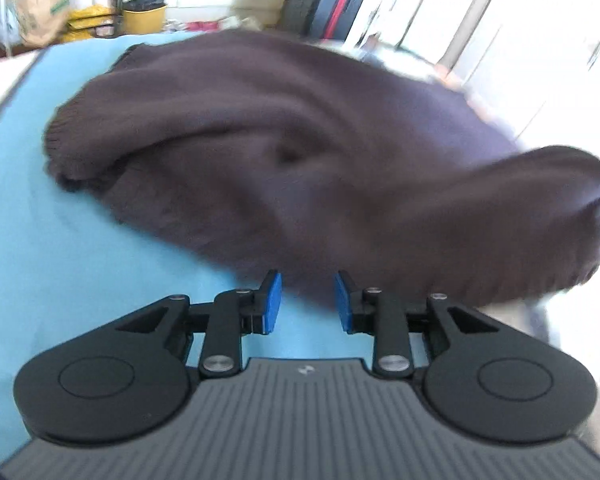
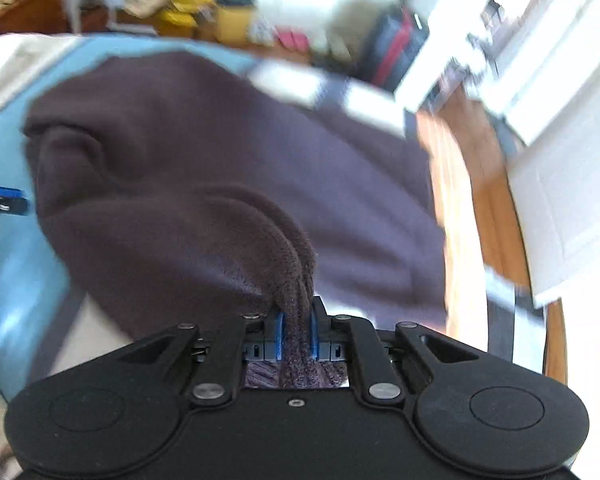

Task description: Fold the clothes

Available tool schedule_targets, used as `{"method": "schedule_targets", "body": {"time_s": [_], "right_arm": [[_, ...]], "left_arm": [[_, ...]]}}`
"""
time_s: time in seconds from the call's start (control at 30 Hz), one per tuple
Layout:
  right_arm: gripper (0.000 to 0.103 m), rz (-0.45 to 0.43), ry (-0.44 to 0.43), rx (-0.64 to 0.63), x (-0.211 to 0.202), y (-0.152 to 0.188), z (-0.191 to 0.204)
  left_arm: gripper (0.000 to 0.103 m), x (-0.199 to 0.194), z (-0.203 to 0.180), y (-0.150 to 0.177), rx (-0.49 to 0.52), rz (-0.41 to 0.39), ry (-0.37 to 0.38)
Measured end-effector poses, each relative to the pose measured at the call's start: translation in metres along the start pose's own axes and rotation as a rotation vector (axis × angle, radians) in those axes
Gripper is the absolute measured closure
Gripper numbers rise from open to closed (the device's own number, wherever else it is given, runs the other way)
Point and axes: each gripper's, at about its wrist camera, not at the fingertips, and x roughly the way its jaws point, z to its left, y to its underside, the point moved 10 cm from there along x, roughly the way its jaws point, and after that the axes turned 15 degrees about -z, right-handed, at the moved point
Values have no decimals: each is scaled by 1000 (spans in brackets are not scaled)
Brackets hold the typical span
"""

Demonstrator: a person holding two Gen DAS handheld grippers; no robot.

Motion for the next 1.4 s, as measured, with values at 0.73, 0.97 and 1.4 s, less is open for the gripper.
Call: {"method": "schedule_targets", "body": {"time_s": [0.73, 0.97, 1.4], "right_arm": [[45, -228, -327, 212, 66, -64, 141], [45, -264, -364, -17, 88, -46, 212], [7, -249, -267, -147, 108, -31, 225]], "left_arm": [[62, 54, 108, -2, -507, -111, -270], [34, 79, 109, -16, -536, -149, -229], [98, 7, 46, -69, 118, -360, -327]]}}
